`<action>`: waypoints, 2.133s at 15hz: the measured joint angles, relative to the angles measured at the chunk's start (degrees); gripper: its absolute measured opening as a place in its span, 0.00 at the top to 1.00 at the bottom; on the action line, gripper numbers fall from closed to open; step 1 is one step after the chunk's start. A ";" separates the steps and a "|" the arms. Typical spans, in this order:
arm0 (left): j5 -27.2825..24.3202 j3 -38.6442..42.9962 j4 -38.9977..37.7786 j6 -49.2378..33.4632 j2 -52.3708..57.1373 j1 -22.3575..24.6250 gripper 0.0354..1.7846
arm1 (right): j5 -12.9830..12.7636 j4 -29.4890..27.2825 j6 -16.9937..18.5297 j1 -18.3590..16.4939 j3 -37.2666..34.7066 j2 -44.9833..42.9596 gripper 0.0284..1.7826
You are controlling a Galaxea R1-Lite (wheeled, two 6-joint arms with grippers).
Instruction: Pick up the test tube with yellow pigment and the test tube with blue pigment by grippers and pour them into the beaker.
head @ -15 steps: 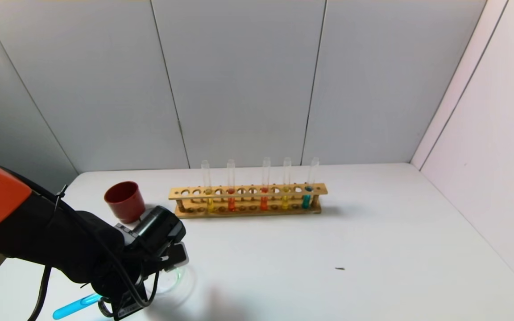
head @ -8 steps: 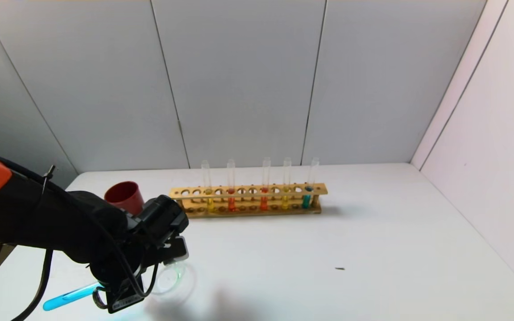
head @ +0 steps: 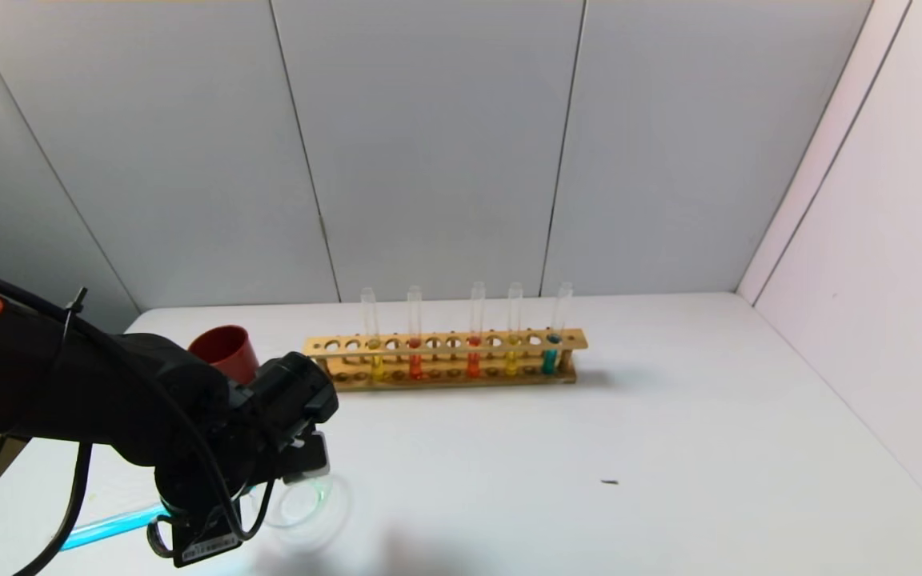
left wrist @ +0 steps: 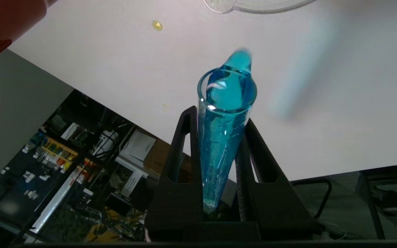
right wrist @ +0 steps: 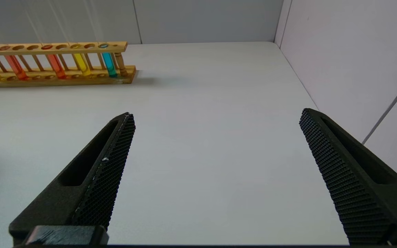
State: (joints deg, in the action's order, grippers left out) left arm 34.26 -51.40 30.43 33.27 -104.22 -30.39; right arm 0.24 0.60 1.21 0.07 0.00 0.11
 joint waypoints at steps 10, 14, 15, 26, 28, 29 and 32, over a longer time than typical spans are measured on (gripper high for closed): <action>1.82 -2.66 7.14 0.44 -0.39 -1.28 0.84 | 0.00 0.00 0.00 0.00 0.00 0.00 0.02; 1.82 -4.61 7.25 0.50 -1.96 -1.58 0.84 | 0.00 0.00 0.02 0.00 0.00 0.00 0.02; 1.85 -5.05 7.24 0.66 -2.51 -1.61 0.84 | 0.00 0.00 0.02 0.00 0.00 0.00 0.02; 5.29 -12.36 13.37 0.68 -9.09 -3.25 0.84 | 0.00 0.00 0.02 -0.02 0.00 0.00 0.02; 5.73 -13.43 14.28 0.66 -9.95 -3.43 0.84 | -0.02 0.00 0.02 0.02 0.00 0.00 0.02; 5.95 -14.18 15.57 0.63 -10.25 -3.49 0.84 | 0.00 0.00 0.02 0.00 0.00 0.00 0.02; 6.14 -16.13 19.60 0.68 -10.64 -4.04 0.84 | 0.00 -0.02 0.02 0.00 0.00 0.00 0.02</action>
State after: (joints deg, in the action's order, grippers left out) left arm 40.40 -67.52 50.03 33.95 -114.86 -34.43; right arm 0.24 0.57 1.23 0.07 0.00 0.11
